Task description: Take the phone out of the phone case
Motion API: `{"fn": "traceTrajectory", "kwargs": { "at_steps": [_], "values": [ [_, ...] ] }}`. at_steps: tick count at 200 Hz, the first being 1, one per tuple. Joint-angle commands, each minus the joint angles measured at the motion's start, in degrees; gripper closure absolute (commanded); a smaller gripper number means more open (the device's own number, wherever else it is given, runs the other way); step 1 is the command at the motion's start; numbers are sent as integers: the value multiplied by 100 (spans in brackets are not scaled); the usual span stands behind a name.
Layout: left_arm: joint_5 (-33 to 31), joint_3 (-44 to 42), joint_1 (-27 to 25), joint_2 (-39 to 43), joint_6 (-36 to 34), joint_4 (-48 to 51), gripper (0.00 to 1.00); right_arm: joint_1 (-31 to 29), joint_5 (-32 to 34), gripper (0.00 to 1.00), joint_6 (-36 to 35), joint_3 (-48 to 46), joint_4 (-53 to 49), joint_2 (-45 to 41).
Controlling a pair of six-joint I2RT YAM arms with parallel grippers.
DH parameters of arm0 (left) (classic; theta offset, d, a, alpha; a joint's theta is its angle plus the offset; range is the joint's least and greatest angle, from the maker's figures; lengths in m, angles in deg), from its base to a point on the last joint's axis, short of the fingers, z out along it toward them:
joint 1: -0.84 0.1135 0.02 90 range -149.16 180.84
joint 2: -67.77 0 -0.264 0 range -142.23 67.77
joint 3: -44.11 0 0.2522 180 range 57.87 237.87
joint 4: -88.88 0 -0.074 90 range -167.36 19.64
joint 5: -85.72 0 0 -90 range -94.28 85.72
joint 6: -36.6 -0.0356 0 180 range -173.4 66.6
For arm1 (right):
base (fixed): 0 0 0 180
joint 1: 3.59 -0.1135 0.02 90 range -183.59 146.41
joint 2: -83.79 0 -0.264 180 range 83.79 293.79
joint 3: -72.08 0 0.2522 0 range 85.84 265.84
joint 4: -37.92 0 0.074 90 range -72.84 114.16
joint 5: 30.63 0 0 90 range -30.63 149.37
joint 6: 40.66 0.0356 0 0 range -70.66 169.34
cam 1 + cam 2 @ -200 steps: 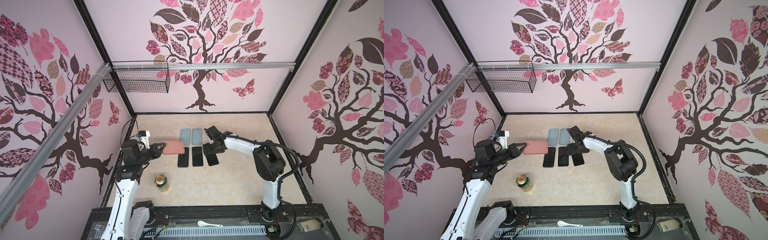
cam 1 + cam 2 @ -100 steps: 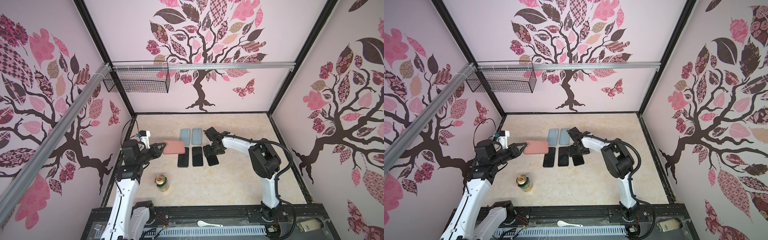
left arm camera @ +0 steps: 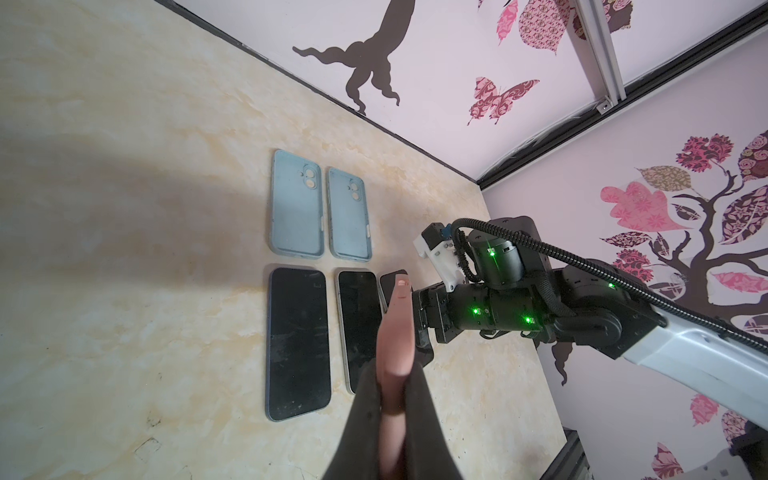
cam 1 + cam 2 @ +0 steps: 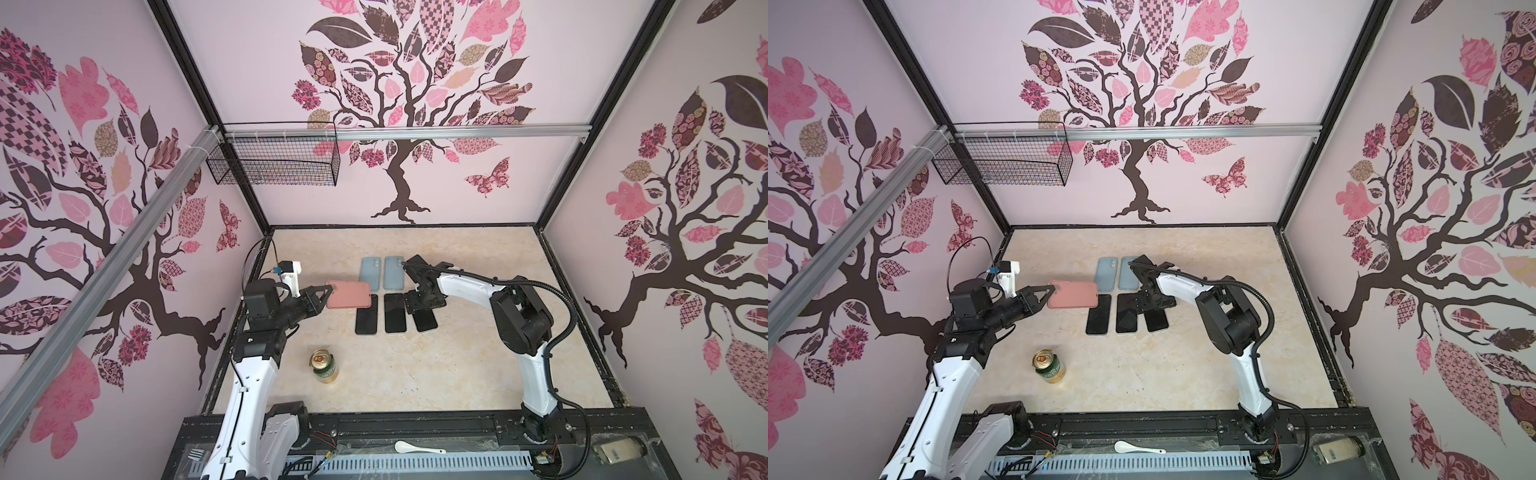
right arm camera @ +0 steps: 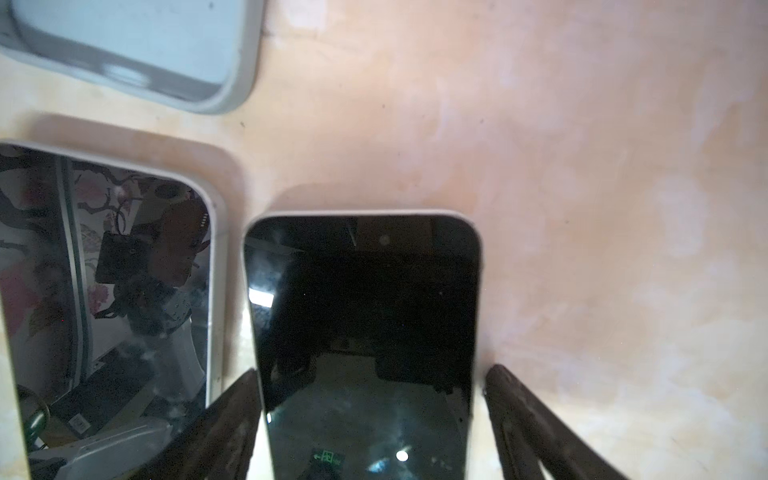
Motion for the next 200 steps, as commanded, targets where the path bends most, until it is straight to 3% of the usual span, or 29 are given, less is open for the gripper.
{"fn": "traceTrajectory", "kwargs": {
  "at_steps": [1, 129, 200],
  "values": [
    [64, -120, 26, -18, -40, -145, 100, -21, 78, 14, 166, 83, -328, 327],
    [73, -177, 26, 37, 1, -159, 100, 24, 341, 23, 1276, -198, -358, 241],
    [199, -157, 30, 0, -25, -171, 100, 95, 269, 20, 1218, -265, -256, 136]
  ]
}}
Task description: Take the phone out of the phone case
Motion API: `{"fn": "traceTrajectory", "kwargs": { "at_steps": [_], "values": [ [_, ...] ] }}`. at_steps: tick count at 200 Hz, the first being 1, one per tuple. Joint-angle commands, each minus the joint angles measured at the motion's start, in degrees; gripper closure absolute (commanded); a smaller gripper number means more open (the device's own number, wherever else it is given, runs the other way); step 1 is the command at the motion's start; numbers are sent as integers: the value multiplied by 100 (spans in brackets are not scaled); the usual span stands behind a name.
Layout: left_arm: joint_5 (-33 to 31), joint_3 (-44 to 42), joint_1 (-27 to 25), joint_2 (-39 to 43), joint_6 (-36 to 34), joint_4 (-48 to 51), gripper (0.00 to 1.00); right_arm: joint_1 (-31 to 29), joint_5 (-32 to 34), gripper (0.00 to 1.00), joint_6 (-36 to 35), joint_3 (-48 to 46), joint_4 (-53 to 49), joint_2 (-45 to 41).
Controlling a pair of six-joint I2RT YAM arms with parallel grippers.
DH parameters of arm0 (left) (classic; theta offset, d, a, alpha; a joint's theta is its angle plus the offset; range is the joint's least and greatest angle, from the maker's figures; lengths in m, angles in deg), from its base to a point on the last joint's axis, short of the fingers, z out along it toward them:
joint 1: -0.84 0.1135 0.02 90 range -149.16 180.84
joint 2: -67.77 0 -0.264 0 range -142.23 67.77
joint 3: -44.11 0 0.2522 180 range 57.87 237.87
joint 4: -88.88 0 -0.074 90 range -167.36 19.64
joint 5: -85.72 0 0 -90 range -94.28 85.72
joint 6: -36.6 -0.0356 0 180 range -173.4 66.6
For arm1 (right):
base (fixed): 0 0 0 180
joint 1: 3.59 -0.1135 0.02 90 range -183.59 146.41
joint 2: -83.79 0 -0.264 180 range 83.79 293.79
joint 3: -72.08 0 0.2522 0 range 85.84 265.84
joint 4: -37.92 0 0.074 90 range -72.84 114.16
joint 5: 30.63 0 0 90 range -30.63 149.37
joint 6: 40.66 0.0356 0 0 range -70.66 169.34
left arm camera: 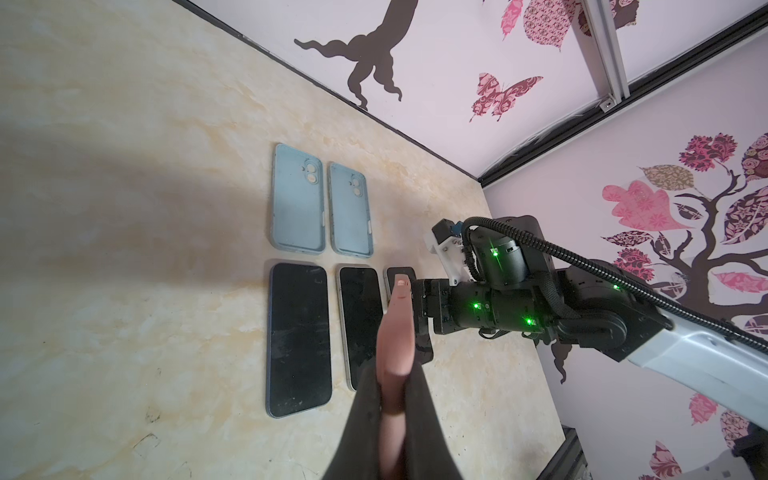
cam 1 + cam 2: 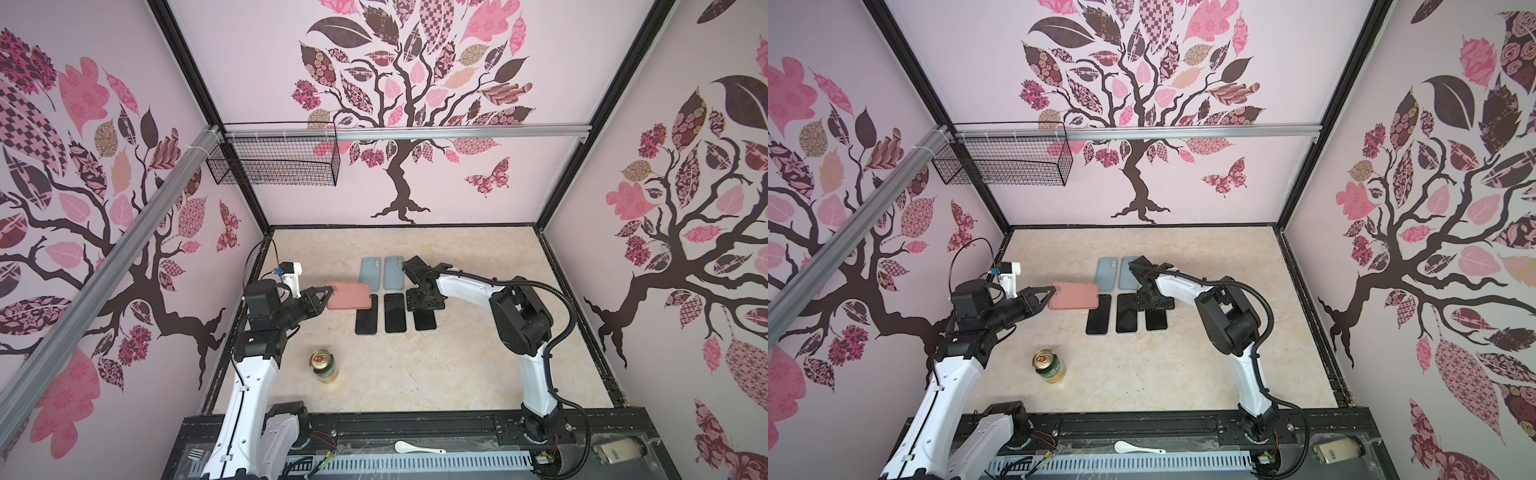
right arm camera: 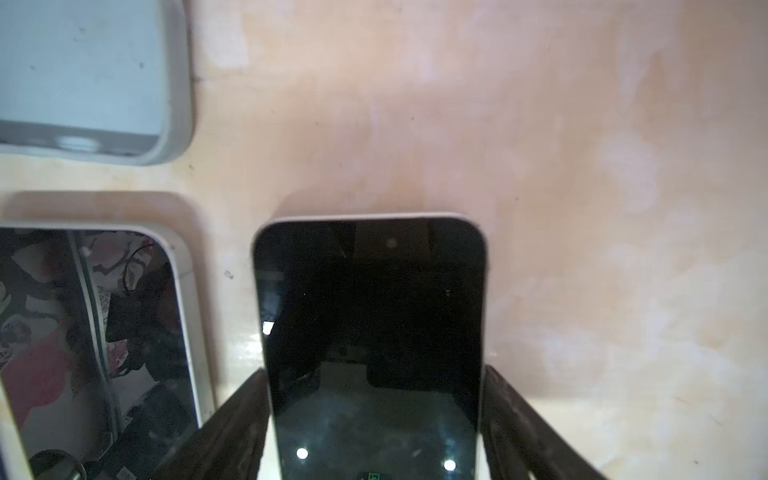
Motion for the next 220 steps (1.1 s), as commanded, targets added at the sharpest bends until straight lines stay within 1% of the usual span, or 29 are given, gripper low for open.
{"fn": "traceTrajectory", "kwargs": {
  "at_steps": [1, 19, 37, 63, 76, 85, 97, 109, 126, 141, 148, 154, 175, 195, 208, 220],
  "values": [
    [178, -86, 28, 4, -42, -149, 100, 84, -47, 20, 173, -211, -304, 137],
    [335, 1, 26, -41, -184, -110, 100, 95, -94, 19, 103, -253, -173, 22],
    [406, 186, 26, -69, -518, 168, 100, 109, -220, 16, 38, -301, -42, -133],
    [580, 474, 26, -113, -995, 588, 100, 271, -554, 13, -22, -525, 301, -662],
    [923, 615, 2, -231, -1262, 774, 100, 459, -752, 12, -23, -832, 648, -1156],
    [1043, 750, -45, -328, -1505, 995, 100, 594, -951, 11, -99, -1125, 1027, -1614],
    [1018, 950, -216, -432, -1806, 1331, 100, 782, -1264, 9, -275, -1584, 1581, -2279],
    [853, 1102, -491, -498, -2025, 1559, 100, 936, -1542, 8, -527, -2034, 2161, -2942],
    [767, 1278, -854, -588, -2264, 1712, 100, 993, -1552, 7, -811, -2644, 2917, -3831],
    [1056, 1406, -1029, -698, -2414, 1734, 100, 988, -1813, 6, -1276, -3163, 3518, -4478],
    [1209, 1469, -1093, -752, -2501, 1760, 100, 991, -1848, 1, -1329, -3392, 3686, -4755],
    [1326, 1534, -1163, -802, -2599, 1811, 100, 990, -1917, 0, -1387, -3547, 3762, -4980],
    [1478, 1844, -1484, -983, -3117, 2272, 100, 1002, -2829, 1, -2121, -3838, 3692, -5622],
    [1495, 2168, -1912, -1183, -3656, 2795, 100, 980, -3612, 1, -2255, -4004, 3838, -6027],
    [1491, 2301, -2138, -1308, -3813, 2977, 100, 899, -4351, 2, -2467, -3972, 3821, -6117],
    [1553, 2433, -2325, -1429, -4008, 3164, 100, 614, -4517, 5, -2796, -3816, 3528, -6120]
  ]
}}
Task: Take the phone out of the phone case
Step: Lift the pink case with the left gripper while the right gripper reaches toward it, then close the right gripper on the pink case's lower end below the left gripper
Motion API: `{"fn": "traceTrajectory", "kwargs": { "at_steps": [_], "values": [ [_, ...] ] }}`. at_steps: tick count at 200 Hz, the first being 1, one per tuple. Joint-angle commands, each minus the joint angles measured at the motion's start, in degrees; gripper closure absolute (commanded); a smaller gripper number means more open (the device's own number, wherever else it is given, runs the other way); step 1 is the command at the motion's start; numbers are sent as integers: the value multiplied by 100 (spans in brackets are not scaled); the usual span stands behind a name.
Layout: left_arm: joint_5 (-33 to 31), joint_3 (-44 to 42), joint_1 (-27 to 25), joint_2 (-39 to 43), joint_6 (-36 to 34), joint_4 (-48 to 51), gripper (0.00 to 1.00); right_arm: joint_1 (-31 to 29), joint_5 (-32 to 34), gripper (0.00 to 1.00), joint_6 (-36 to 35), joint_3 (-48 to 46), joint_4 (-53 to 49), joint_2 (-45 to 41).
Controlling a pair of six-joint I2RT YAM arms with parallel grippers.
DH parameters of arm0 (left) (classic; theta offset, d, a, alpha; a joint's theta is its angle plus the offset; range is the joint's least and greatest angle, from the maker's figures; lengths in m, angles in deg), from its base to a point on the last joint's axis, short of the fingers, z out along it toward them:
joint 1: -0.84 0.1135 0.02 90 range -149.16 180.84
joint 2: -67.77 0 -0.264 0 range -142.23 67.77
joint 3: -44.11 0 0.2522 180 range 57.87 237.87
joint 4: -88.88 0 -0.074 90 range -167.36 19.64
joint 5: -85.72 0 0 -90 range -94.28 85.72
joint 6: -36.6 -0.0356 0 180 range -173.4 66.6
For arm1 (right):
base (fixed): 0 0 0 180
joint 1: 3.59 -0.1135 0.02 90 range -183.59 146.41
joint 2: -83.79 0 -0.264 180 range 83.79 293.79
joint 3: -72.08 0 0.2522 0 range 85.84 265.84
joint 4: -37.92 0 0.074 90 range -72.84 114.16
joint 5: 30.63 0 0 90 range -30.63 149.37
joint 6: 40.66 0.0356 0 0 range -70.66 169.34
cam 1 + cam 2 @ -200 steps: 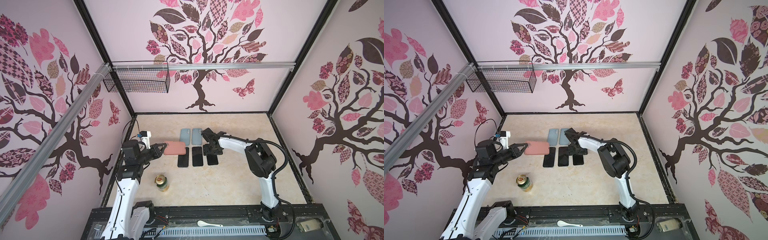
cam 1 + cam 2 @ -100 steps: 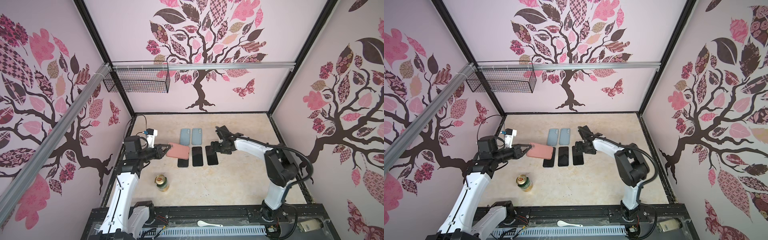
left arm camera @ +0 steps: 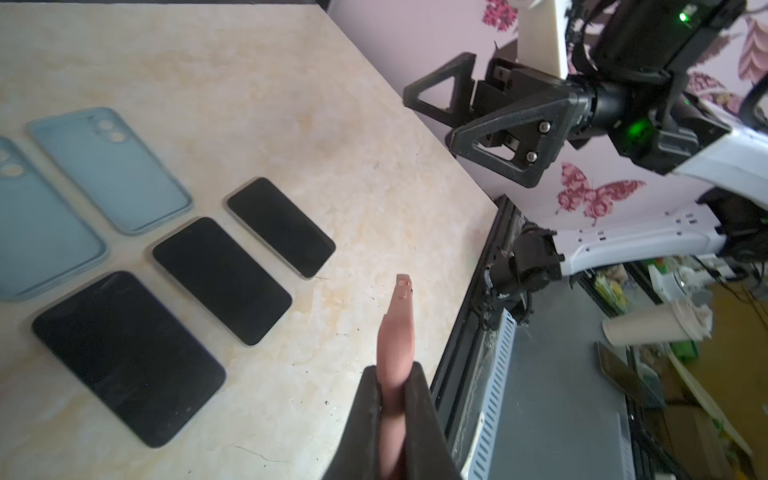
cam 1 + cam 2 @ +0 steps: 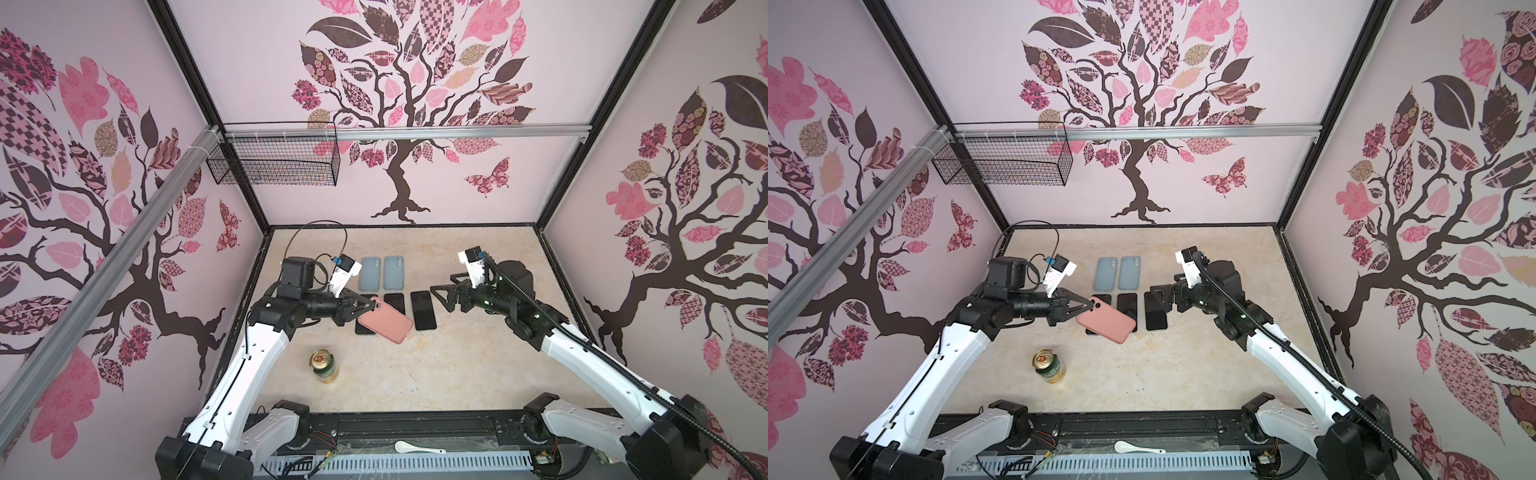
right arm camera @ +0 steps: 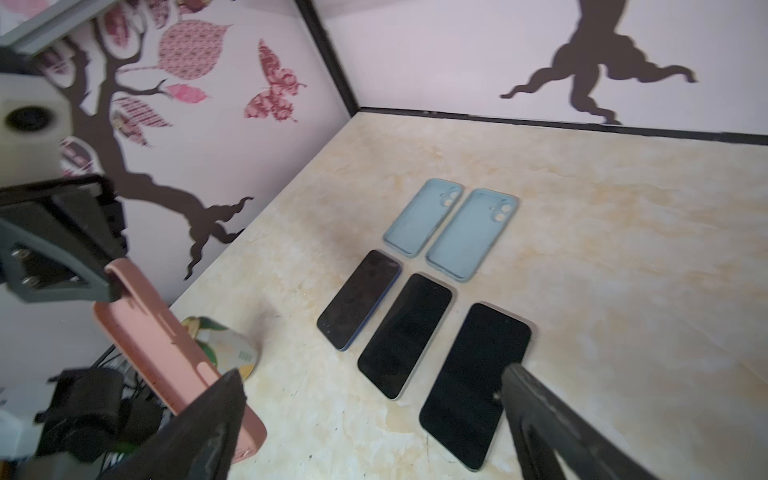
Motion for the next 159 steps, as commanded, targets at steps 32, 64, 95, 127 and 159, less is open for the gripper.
{"fn": "traceTrajectory", "kwargs": {
  "at_steps": [32, 64, 95, 127, 159],
  "values": [
    [234, 603, -669, -376, -1054, 935, 100, -927, -1603, 14, -1466, 598, -826, 28],
    [331, 597, -721, -377, -1059, 916, 100, -991, -1869, 23, -1625, 685, -975, 267],
    [428, 581, -721, -360, -1072, 904, 100, -1242, -1845, 32, -1646, 736, -923, 586],
    [448, 572, -730, -368, -1066, 908, 100, -1569, -1751, 44, -1630, 746, -780, 879],
    [408, 562, -730, -345, -1066, 927, 100, -1568, -1755, 53, -1553, 706, -646, 877]
  ]
}}
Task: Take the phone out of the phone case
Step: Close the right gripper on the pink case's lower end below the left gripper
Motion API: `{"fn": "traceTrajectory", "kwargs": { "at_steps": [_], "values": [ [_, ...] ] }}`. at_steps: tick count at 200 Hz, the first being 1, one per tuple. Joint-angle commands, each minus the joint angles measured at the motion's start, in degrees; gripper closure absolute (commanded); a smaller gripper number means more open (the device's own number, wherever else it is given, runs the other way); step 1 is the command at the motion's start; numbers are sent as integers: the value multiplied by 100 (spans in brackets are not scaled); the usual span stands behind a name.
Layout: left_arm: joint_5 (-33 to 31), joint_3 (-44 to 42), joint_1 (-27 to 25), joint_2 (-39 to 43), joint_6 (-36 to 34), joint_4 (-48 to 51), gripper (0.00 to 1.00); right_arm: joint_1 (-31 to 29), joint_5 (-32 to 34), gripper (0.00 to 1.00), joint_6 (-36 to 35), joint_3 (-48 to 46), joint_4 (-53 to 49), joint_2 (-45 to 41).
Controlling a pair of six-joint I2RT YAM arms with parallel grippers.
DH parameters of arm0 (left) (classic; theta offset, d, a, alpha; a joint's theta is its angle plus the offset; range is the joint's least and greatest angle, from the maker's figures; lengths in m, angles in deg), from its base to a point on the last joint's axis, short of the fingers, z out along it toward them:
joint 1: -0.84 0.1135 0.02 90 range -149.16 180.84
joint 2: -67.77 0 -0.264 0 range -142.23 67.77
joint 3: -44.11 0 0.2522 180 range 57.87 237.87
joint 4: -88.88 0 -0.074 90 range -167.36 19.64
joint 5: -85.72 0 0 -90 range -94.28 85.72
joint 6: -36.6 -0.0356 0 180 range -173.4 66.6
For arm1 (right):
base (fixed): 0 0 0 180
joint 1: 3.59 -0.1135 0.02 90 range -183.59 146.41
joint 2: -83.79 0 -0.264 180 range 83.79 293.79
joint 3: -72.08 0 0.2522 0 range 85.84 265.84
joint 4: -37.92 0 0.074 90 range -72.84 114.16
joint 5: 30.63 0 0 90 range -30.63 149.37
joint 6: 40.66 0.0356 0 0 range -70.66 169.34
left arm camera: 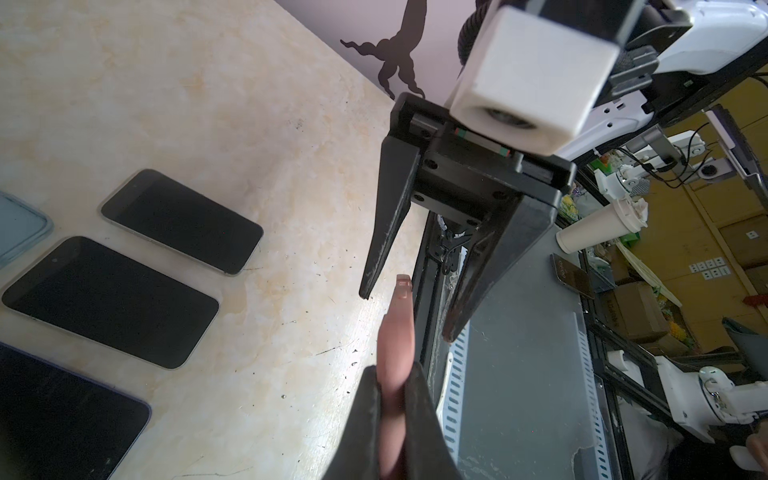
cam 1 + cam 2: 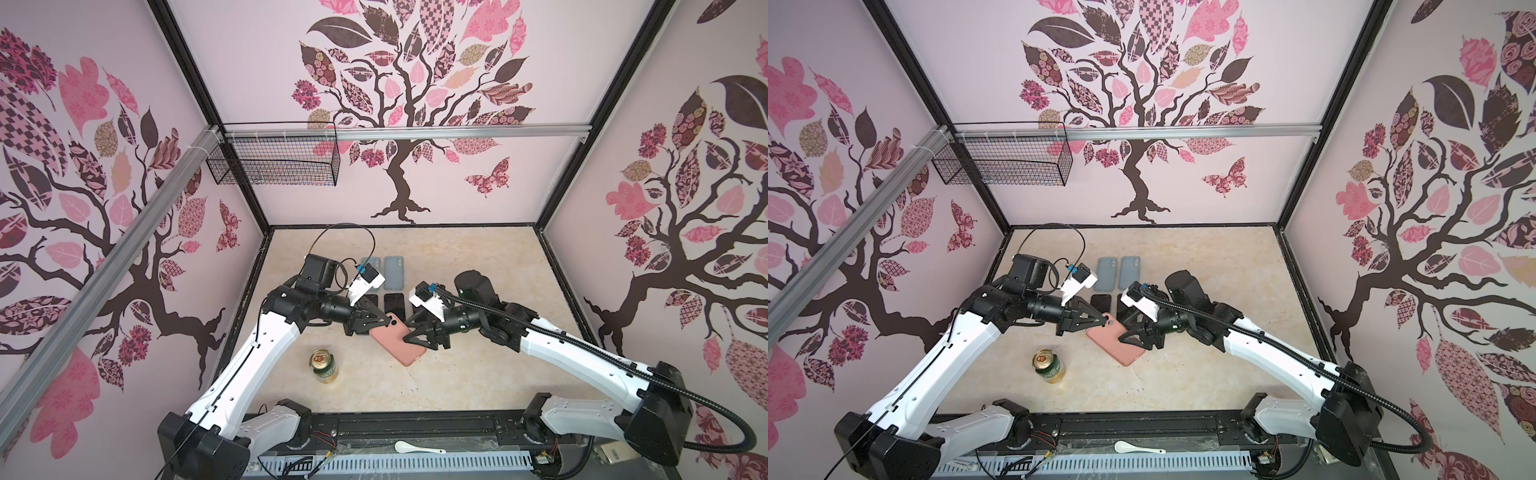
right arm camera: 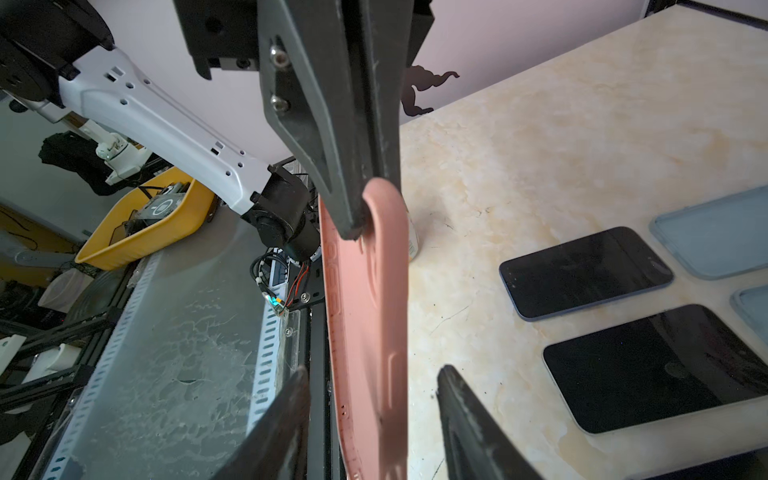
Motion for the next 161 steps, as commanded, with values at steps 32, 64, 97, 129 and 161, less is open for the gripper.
{"fn": "traceTrajectory", "kwargs": {
  "at_steps": [32, 64, 97, 129, 161],
  "values": [
    [95, 130, -24, 61, -135, 130, 100, 11, -81, 66, -24, 140, 69, 61],
    [85, 125, -24, 65, -85, 75, 100, 9, -108, 76, 12, 127, 87, 62],
    [87, 122, -24, 78, -23, 4, 100, 12, -43, 83, -26, 131, 34, 49],
    [87, 117, -24, 62, -12, 11, 100, 9, 53, 89, 20, 95, 77, 4],
    [44, 122, -24, 56, 27, -22, 100, 11, 136, 96, 69, 87, 122, -50]
  ]
}}
